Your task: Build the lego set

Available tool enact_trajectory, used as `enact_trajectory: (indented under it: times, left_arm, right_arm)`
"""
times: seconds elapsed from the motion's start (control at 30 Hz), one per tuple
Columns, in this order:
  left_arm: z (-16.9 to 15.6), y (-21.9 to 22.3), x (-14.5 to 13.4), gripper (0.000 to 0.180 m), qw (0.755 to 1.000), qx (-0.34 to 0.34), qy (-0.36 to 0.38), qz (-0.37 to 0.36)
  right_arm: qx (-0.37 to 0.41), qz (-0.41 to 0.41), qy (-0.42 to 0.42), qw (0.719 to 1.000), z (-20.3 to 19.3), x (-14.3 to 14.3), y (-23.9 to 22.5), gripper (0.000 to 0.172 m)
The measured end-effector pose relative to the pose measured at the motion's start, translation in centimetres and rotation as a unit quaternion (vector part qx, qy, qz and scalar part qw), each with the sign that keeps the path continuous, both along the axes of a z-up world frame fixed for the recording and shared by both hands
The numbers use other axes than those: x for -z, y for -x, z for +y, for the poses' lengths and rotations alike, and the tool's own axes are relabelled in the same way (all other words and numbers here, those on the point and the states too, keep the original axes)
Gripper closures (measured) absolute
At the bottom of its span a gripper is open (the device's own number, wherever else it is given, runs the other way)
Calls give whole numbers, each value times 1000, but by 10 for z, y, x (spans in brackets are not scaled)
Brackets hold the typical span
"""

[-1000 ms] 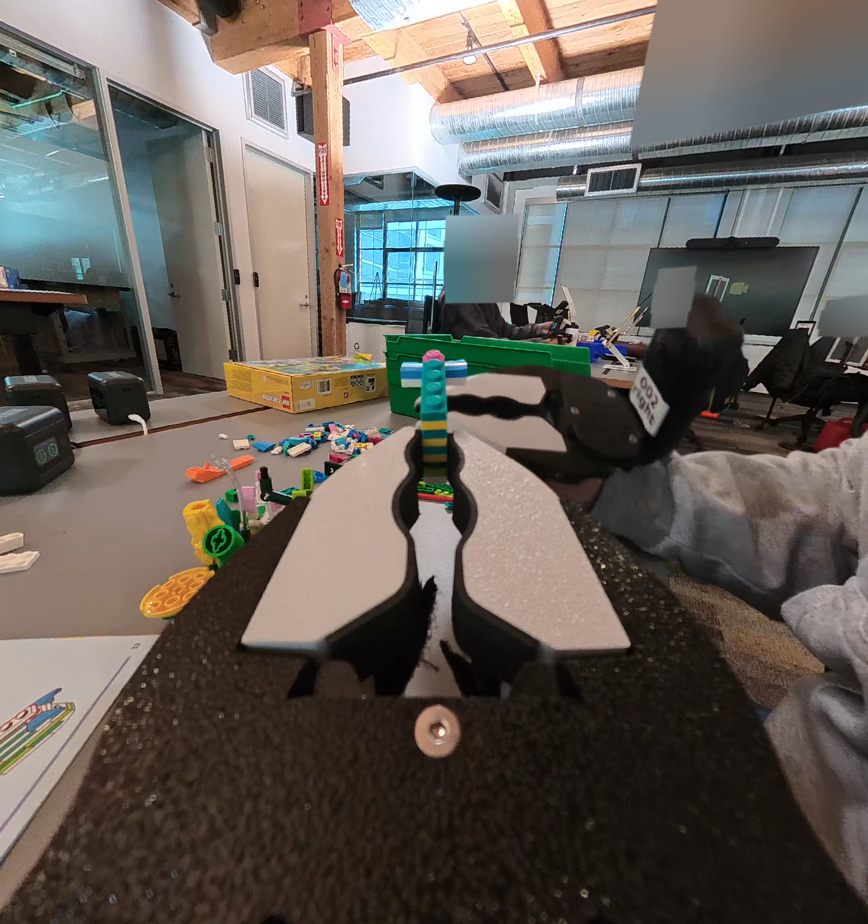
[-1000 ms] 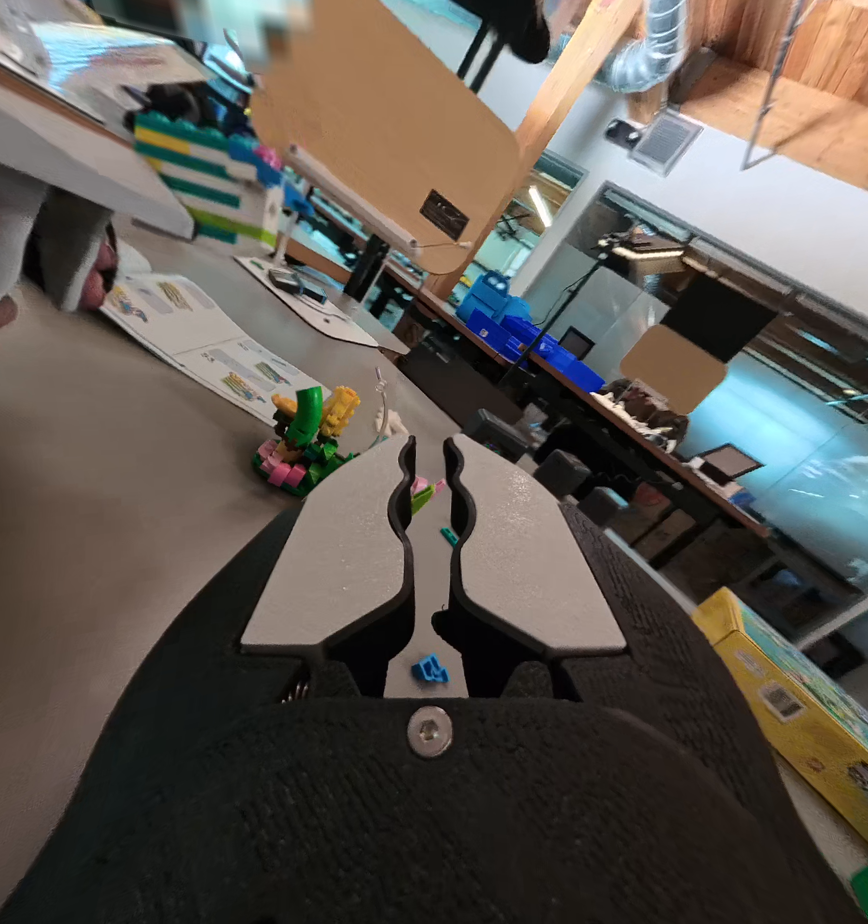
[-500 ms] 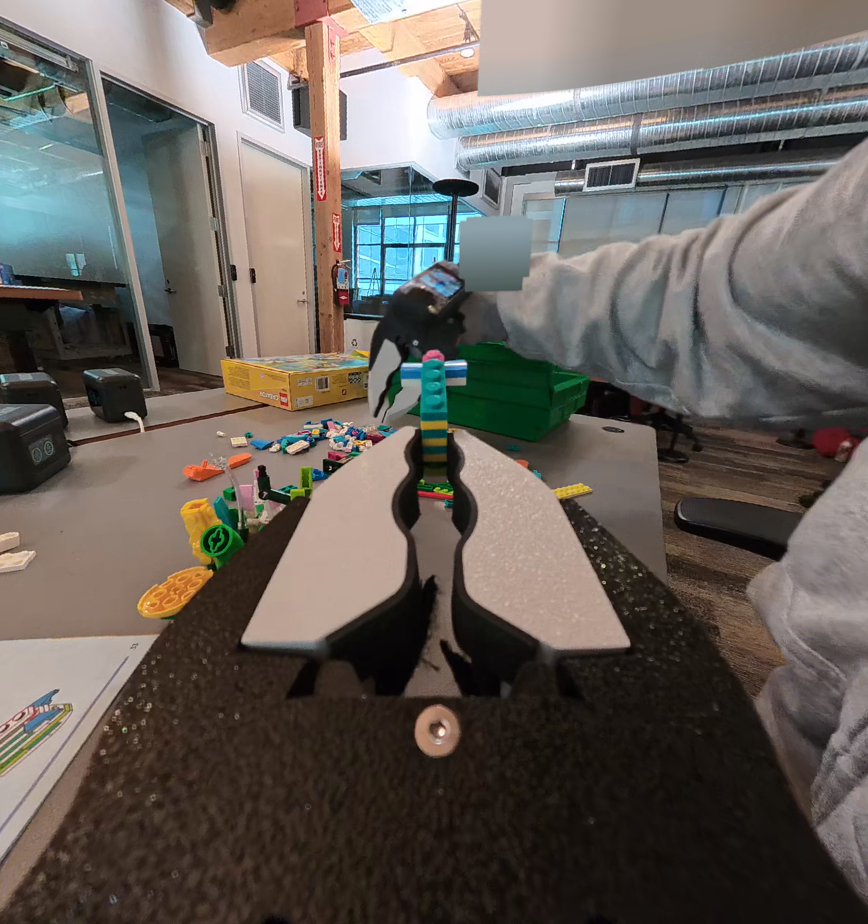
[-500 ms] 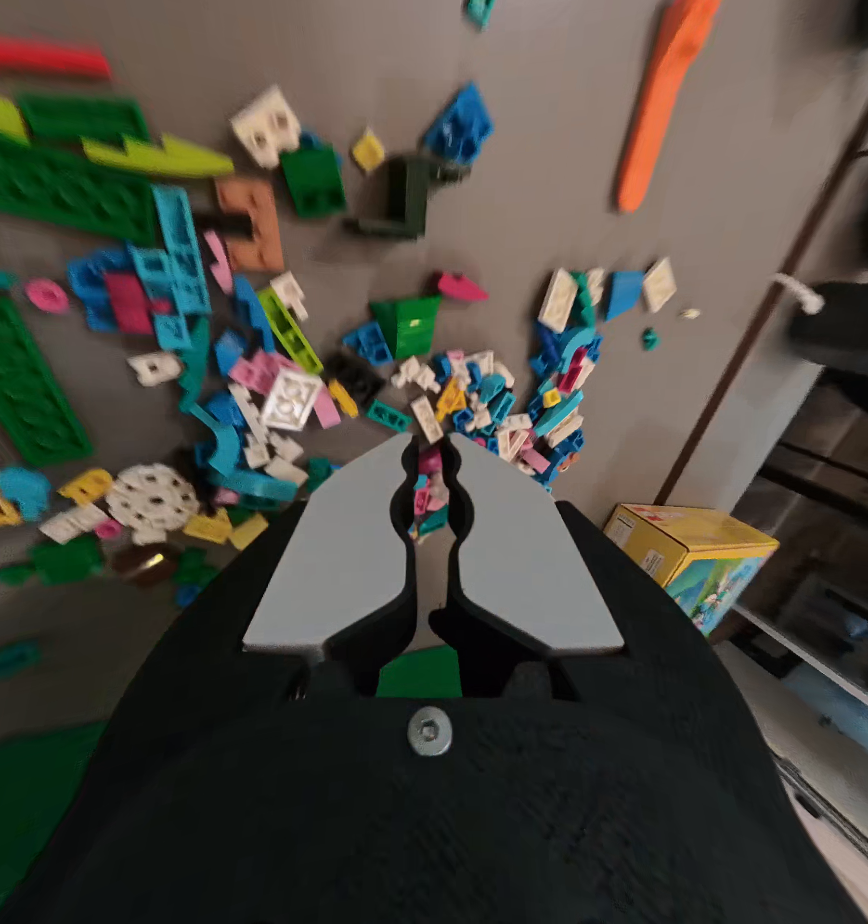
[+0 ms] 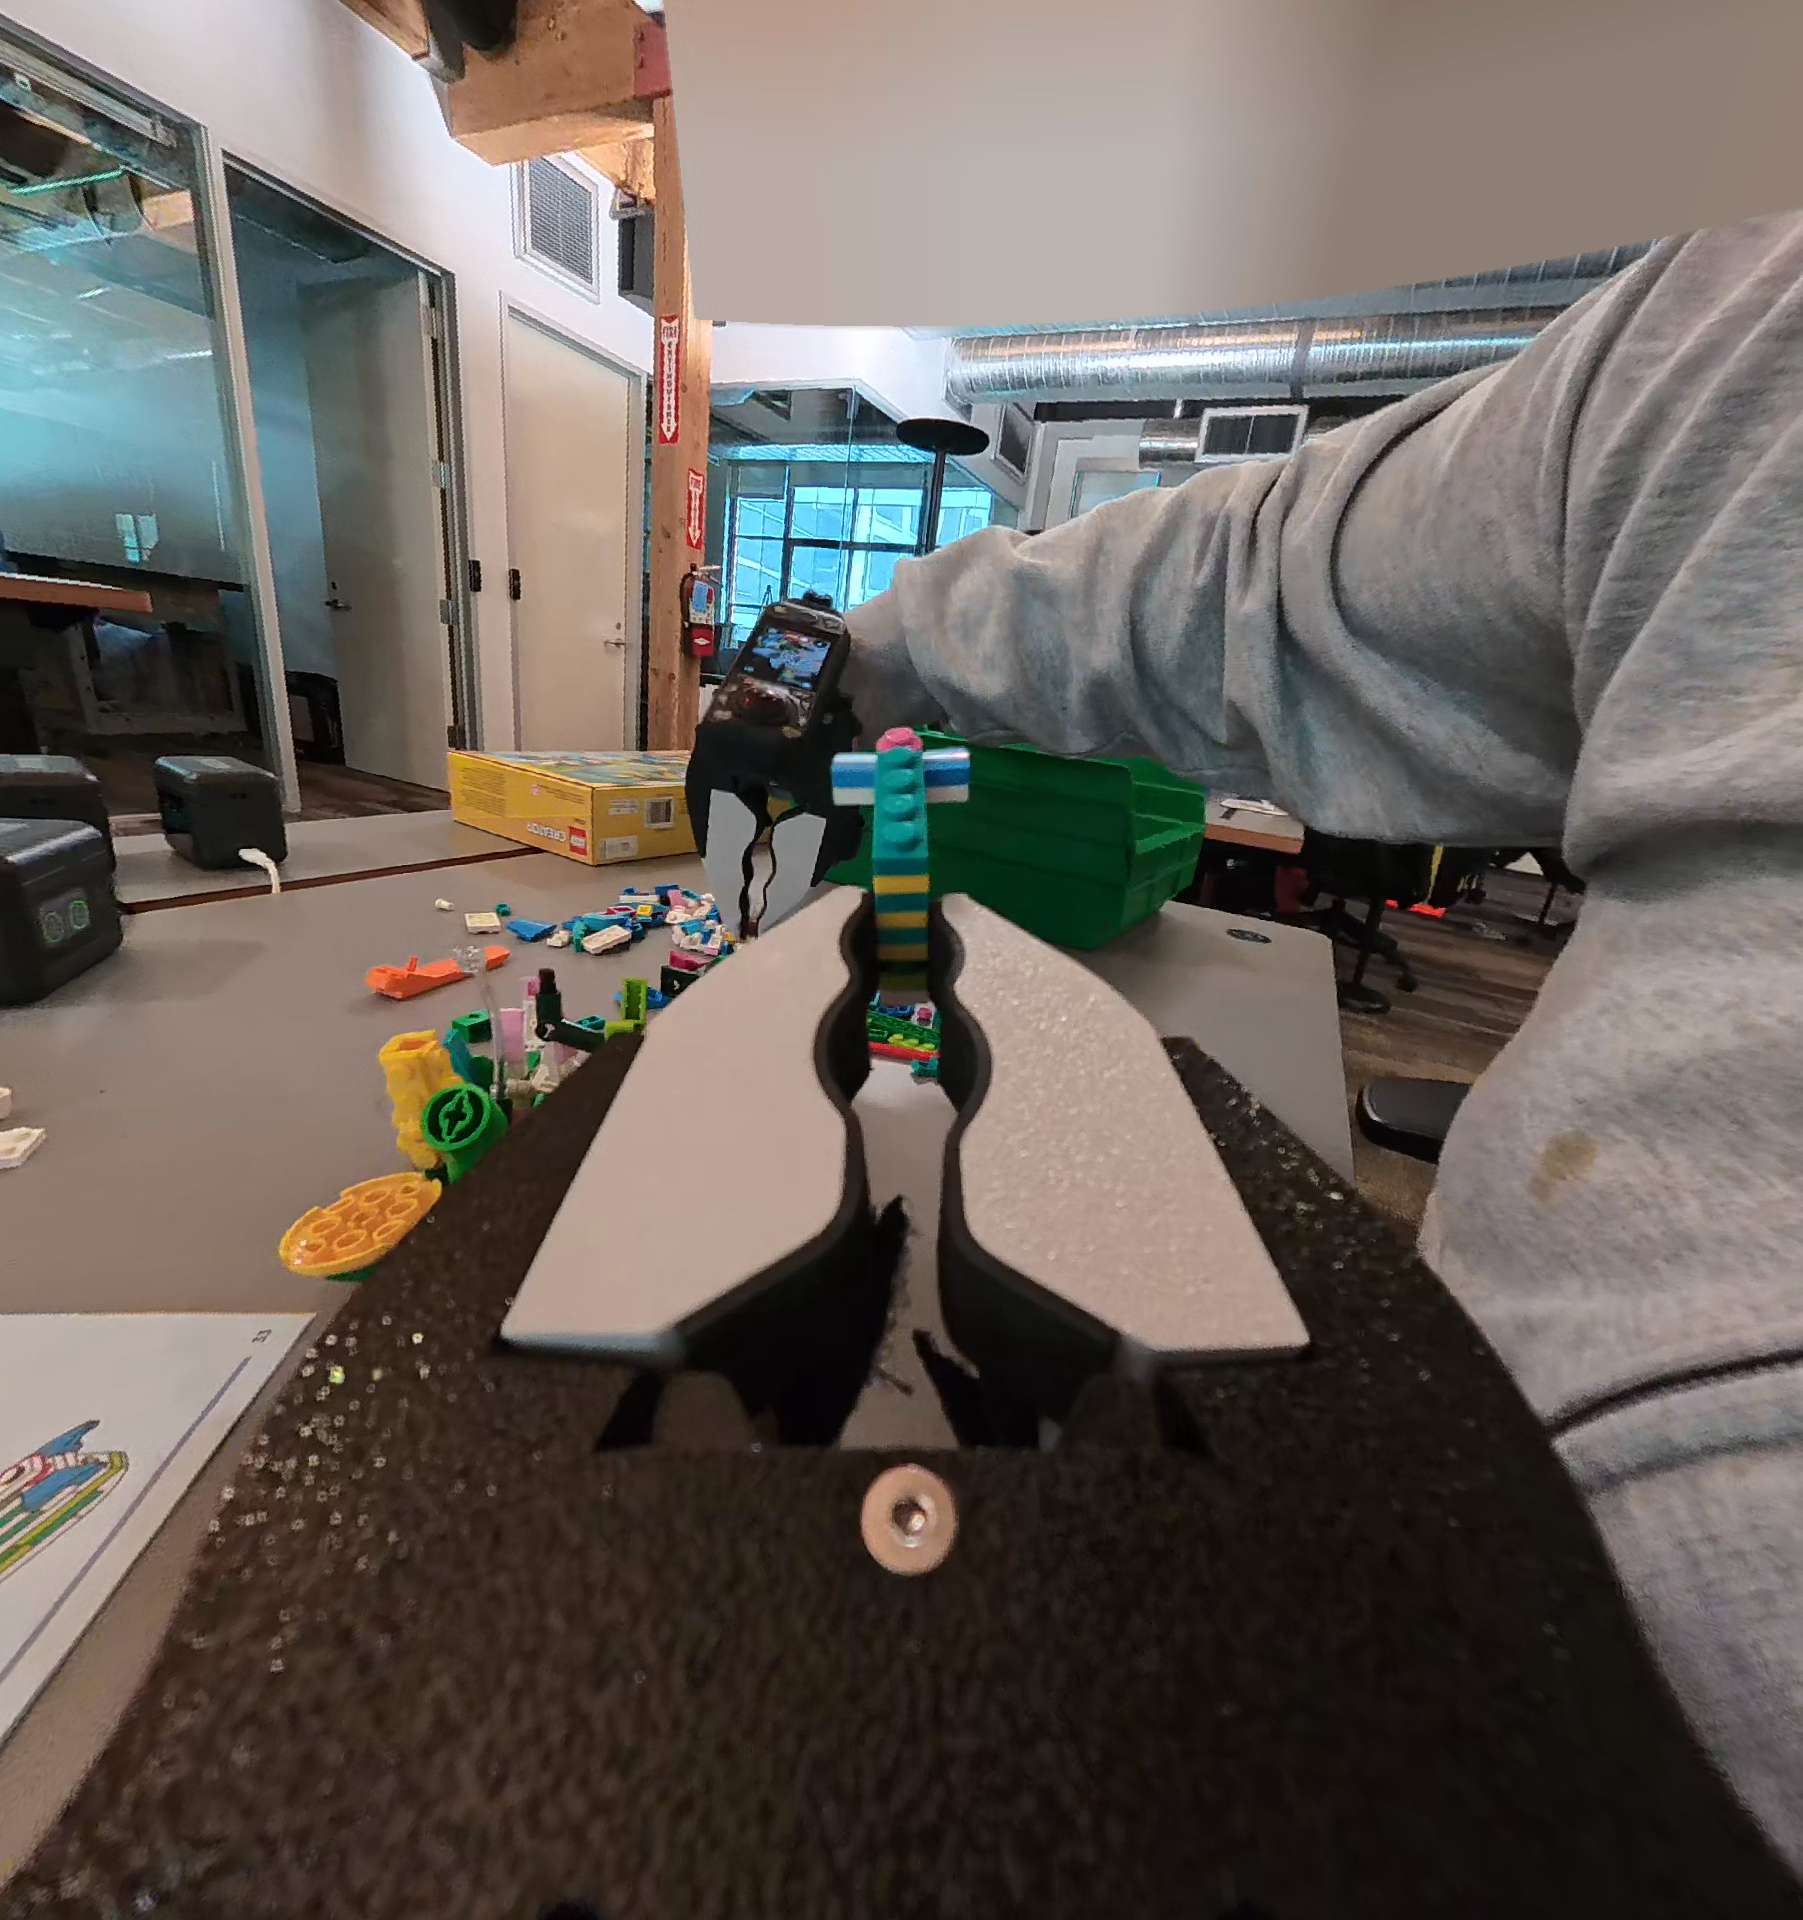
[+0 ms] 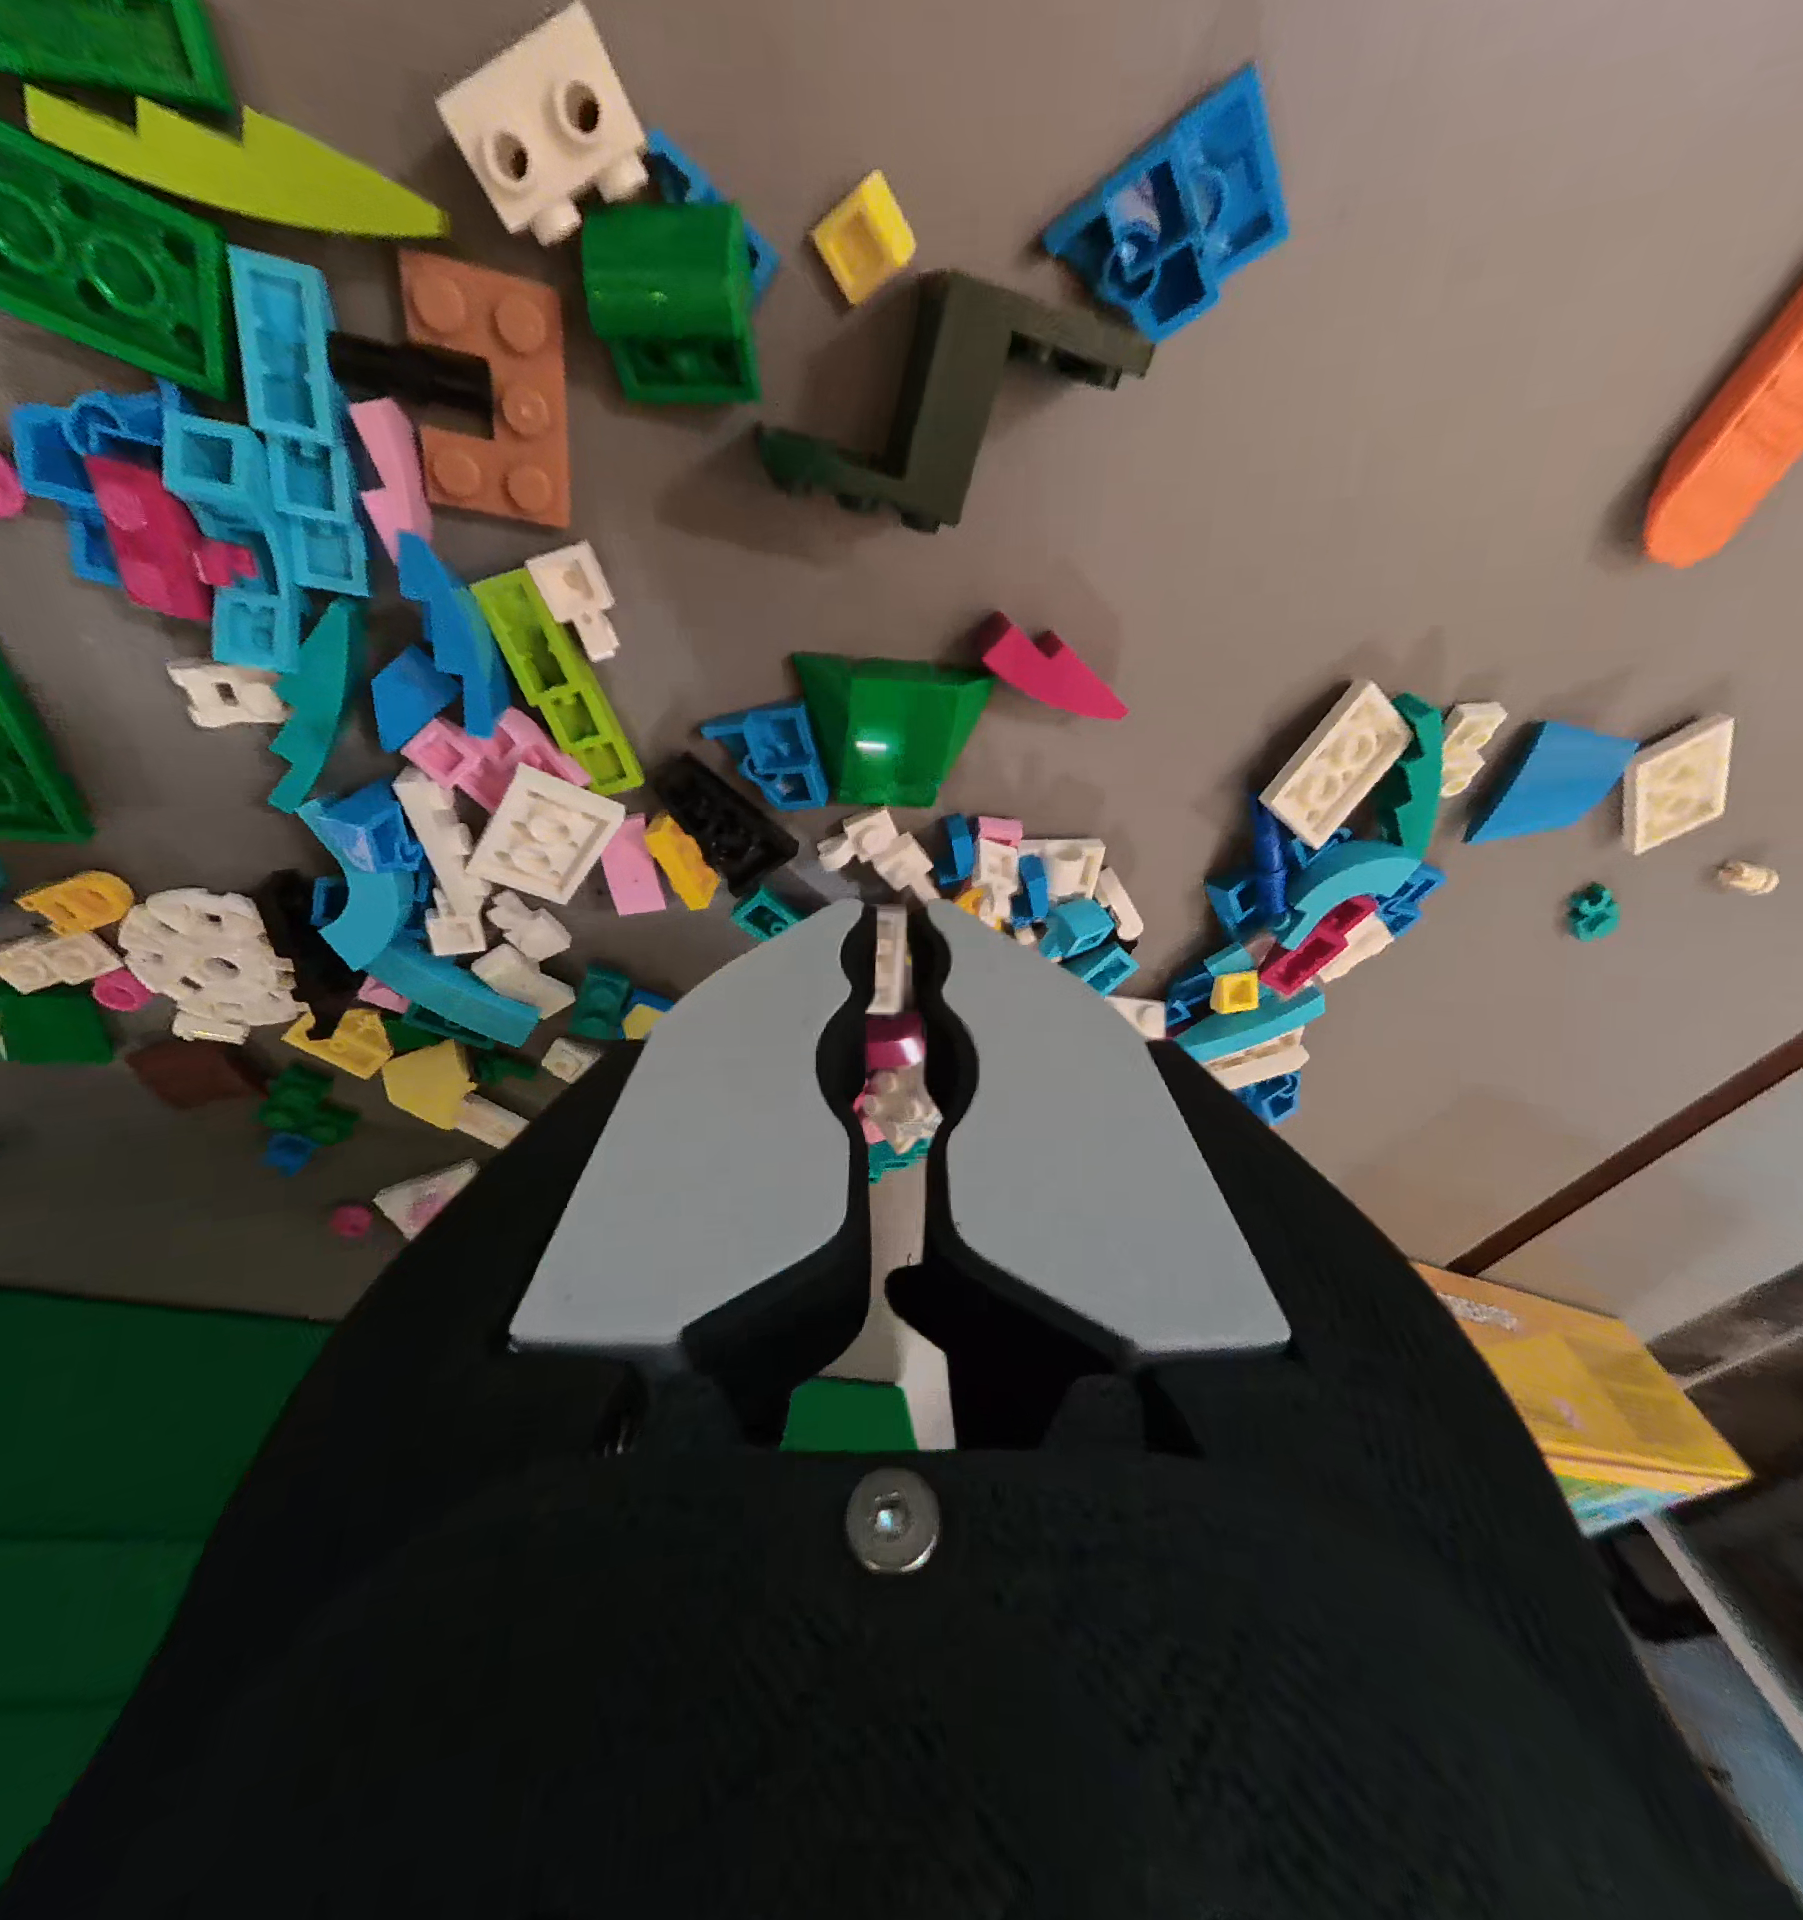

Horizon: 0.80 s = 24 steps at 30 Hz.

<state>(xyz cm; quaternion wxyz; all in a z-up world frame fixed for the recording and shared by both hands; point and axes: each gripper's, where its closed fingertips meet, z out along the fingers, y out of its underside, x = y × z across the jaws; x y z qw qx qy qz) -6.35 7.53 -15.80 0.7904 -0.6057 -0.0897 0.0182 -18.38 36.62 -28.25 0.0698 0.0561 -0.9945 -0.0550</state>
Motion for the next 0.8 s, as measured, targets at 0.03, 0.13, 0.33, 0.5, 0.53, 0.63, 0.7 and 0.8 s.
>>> enact_trajectory:
  times: [0.03,0.13,0.33,0.5,0.53,0.63,0.7,0.8]
  left_arm:
    - [-1,1,0,172,1000,1,-2,-3]
    - [-2,2,-1,172,1000,2,-8,-9]
    - [-3,2,-2,172,1000,4,-12,-12]
    - [-3,2,-2,172,1000,4,-12,-12]
    - [-3,2,-1,172,1000,5,-12,-12]
    - [-3,2,-1,172,1000,4,-11,-10]
    - [-3,2,-1,172,1000,5,-11,-9]
    - [-3,1,-1,172,1000,5,-10,-8]
  right_arm:
    - [-4,-4,-5,1000,0,1,0,165]
    - [-11,-18,-23,1000,2,2,-2,163]
    - [22,-35,-46,998,8,4,-2,162]
    - [68,-48,-41,996,13,-2,-3,163]
    - [81,-51,-38,995,14,-2,-4,163]
    - [115,-58,-27,991,16,-1,-5,162]
    - [140,-62,-9,988,15,-1,-4,162]
    - [175,-70,9,982,14,2,-4,164]
